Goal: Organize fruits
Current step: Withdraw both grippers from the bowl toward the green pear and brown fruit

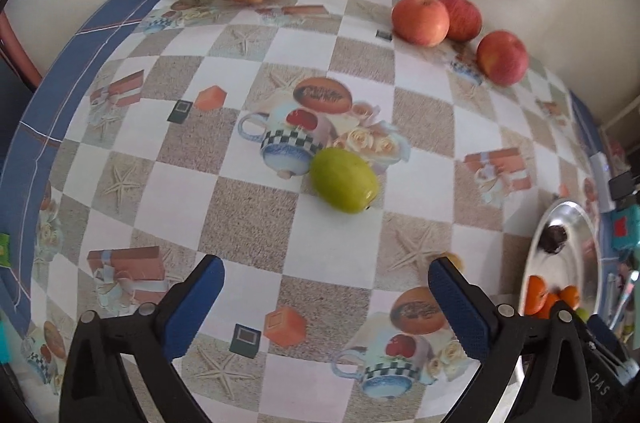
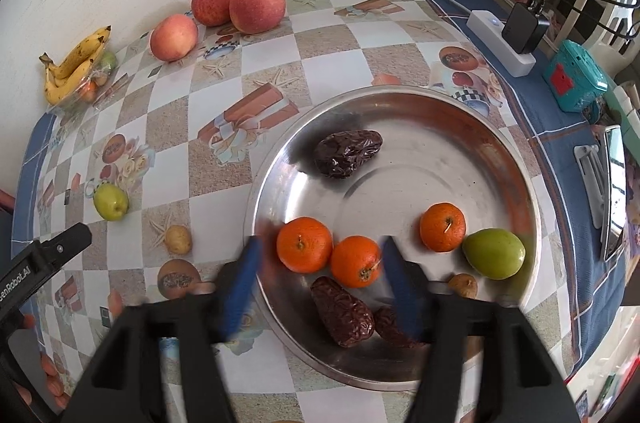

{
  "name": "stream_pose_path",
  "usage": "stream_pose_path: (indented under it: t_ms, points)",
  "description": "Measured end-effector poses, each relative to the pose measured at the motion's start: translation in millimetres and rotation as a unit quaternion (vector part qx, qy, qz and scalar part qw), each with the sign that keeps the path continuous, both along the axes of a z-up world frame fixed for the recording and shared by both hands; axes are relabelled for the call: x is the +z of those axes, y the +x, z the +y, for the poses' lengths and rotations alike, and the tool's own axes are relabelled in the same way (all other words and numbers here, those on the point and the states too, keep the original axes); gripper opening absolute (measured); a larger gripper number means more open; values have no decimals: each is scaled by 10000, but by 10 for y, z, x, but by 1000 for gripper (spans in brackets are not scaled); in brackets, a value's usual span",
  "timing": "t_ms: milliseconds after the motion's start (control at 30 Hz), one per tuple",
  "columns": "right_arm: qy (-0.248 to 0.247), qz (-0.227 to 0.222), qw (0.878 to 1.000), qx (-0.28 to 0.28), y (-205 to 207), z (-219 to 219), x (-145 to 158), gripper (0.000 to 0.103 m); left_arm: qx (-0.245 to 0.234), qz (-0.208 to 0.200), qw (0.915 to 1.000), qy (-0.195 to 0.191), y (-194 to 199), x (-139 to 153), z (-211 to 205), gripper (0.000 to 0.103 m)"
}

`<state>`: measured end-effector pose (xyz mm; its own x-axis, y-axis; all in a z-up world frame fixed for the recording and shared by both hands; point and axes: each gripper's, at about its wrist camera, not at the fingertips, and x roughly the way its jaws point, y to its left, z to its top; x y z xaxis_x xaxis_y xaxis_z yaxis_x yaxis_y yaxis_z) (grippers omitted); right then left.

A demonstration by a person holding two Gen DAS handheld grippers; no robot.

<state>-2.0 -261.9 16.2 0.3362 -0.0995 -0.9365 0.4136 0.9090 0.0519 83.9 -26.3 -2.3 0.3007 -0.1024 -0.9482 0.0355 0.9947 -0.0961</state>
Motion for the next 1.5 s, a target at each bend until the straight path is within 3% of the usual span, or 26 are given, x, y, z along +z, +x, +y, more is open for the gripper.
stream_pose_path:
  t_ms: [33, 67, 433, 667, 1133, 1500]
  points:
    - [-55, 25, 10000, -37, -2, -6, -9, 100, -4, 5, 10000, 46, 1, -15, -5, 103]
    - [-106, 127, 9998, -73, -3, -14, -35, 103, -11, 1, 10000, 74, 1, -22, -6, 103]
    - [-71, 443, 9985, -311, -23, -99, -221, 103, 68, 87, 9998, 181, 31, -79, 85, 103]
    - [-115, 455, 9984, -313, 31, -30, -237, 103, 455, -10, 9990, 37, 96, 11, 369, 103]
    - [-260, 120, 9987, 423, 301, 660, -104, 103, 1563, -222, 9874, 58, 174, 113, 1219, 103]
    - [-239, 108, 9950, 966, 440, 1218, -153, 103, 1568, -148, 9875, -17, 183, 83, 1256, 103]
